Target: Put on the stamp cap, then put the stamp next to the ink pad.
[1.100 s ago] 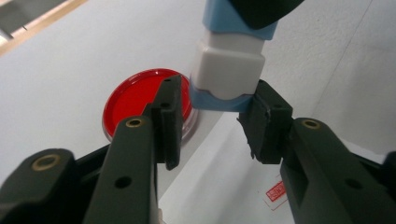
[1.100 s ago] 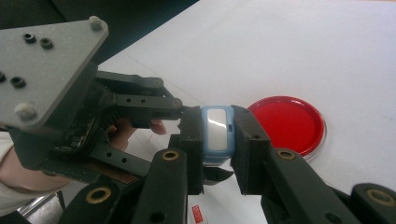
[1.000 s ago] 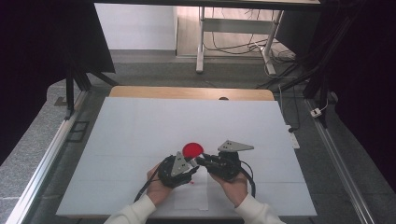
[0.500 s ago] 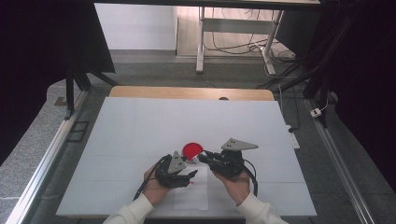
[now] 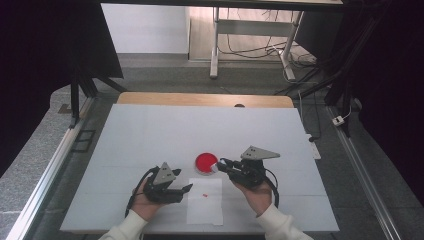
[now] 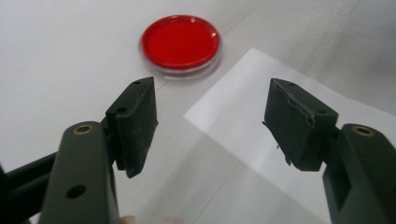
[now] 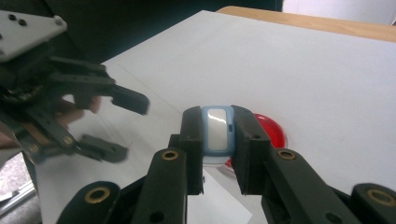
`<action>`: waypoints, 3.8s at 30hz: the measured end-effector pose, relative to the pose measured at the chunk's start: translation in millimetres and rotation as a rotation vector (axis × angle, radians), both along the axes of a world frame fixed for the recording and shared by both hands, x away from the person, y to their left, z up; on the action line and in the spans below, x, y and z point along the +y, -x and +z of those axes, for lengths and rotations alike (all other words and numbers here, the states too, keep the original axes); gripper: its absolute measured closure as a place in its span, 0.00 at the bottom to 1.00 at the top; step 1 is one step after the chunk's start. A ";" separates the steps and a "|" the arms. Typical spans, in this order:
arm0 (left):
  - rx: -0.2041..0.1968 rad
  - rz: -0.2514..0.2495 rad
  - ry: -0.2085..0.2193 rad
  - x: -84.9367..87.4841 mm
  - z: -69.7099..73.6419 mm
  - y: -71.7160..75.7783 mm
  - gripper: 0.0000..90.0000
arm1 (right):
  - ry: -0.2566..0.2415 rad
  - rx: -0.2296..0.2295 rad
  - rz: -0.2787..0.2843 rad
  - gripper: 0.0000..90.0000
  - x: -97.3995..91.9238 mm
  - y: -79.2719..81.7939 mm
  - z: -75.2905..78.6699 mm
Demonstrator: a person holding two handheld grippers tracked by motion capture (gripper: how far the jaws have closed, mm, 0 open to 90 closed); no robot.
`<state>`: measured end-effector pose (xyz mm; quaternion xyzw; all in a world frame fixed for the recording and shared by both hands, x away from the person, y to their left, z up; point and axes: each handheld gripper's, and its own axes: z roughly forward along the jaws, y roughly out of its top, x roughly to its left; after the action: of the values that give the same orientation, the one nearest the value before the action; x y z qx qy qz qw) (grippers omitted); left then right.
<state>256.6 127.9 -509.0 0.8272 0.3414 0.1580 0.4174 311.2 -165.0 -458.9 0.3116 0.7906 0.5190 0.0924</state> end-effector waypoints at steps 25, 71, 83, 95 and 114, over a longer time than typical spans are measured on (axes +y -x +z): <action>0.026 0.167 -0.002 78.7 -9.7 28.6 0.36 | 0.138 -0.090 -0.012 0.83 -12.7 -13.5 3.7; 0.035 0.156 -0.020 75.4 -12.6 25.1 0.36 | 0.376 -0.025 -0.027 0.83 13.5 -77.4 -24.0; 0.036 0.156 -0.021 75.7 -12.7 25.2 0.36 | 0.410 0.010 -0.029 0.82 15.8 -85.5 -33.6; 0.036 0.155 -0.019 75.9 -12.9 25.1 0.36 | 0.403 0.006 -0.048 0.63 16.2 -85.3 -34.8; 0.029 0.151 -0.020 75.8 -13.1 23.5 0.36 | 0.262 -0.082 -0.068 0.43 -5.5 -69.4 -18.5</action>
<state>233.1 203.7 -522.1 0.8054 0.4071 0.1805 0.3911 380.6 -170.5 -477.4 0.3021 0.8362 0.4200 0.1822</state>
